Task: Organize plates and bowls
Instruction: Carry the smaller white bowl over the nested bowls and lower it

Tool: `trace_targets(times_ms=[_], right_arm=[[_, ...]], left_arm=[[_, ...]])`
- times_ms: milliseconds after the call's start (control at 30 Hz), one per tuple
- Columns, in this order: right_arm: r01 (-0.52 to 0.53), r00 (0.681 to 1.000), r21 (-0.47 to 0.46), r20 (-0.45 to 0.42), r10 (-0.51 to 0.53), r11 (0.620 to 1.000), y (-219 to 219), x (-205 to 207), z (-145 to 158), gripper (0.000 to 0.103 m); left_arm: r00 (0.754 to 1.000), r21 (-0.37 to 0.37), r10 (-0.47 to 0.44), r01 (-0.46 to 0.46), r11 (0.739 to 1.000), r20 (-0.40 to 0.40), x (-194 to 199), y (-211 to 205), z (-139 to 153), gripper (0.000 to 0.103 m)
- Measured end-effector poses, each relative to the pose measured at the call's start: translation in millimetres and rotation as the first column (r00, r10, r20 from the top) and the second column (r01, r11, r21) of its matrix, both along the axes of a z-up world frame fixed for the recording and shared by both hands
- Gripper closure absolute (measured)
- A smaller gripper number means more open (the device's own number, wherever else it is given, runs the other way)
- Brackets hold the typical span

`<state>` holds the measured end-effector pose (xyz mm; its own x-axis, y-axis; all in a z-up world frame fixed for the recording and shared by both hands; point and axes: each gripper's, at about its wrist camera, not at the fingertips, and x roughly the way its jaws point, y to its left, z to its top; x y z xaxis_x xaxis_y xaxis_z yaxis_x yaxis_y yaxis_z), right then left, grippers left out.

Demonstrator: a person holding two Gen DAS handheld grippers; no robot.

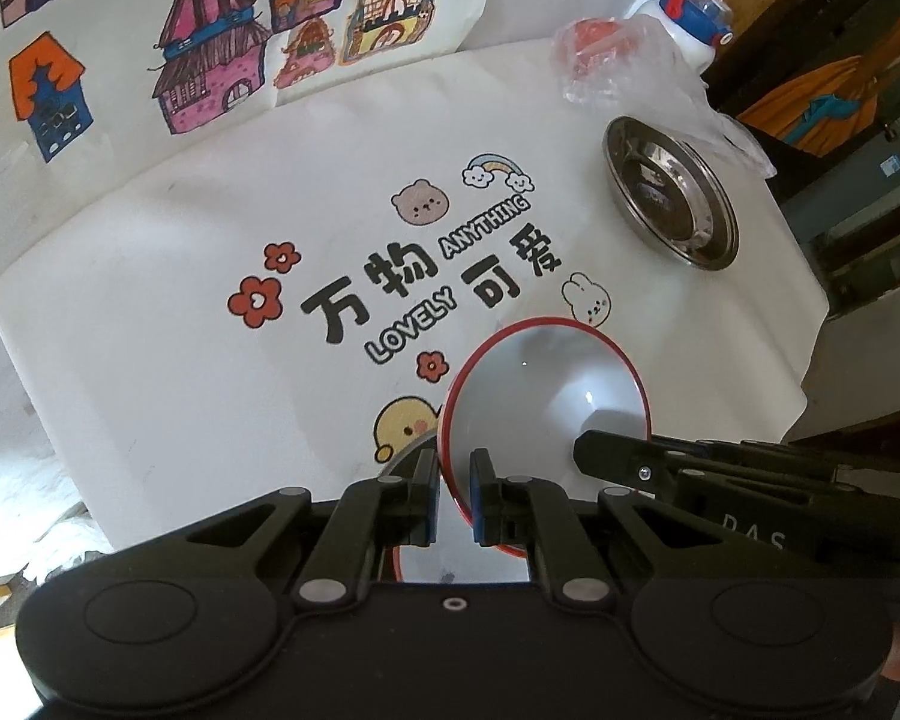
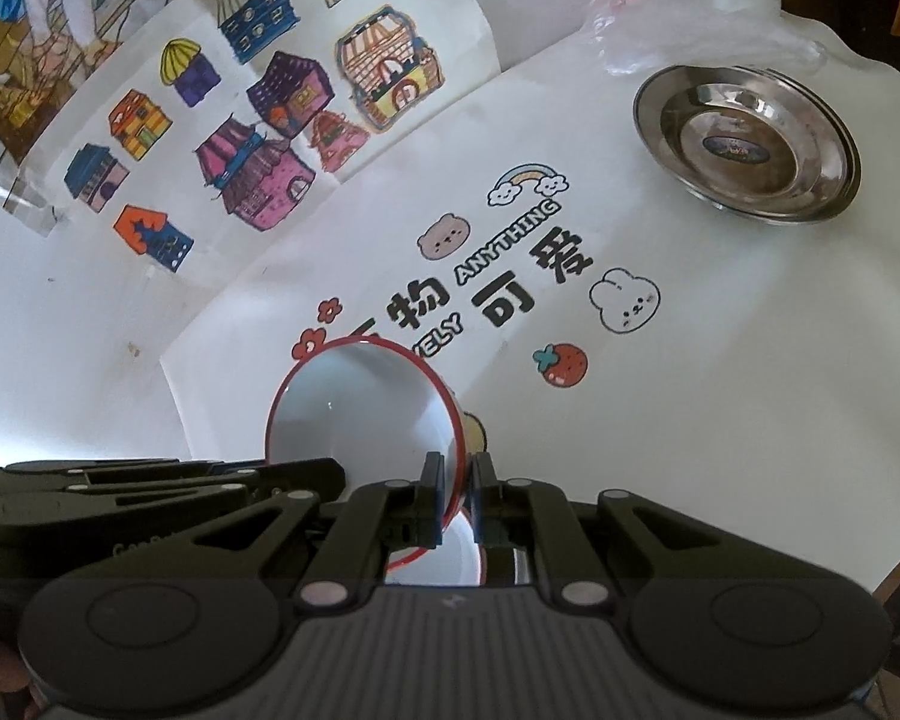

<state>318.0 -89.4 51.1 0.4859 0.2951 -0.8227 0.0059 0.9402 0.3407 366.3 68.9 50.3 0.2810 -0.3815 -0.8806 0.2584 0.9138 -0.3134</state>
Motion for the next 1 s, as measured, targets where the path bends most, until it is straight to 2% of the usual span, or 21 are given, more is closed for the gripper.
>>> trace_targets(times_ms=[467, 1000], right_arm=[[-0.042, 0.998, -0.004, -0.053, 0.042, 0.999, 9, -8, -9, 0.093], [-0.06, 0.991, -0.009, -0.12, 0.059, 0.998, 12, -13, -19, 0.092]], left_arm=[[0.998, 0.029, -0.016, 0.018, 0.999, -0.052, -15, 14, -15, 0.093], [0.995, 0.052, -0.043, 0.048, 0.997, -0.09, -19, 11, -24, 0.093]])
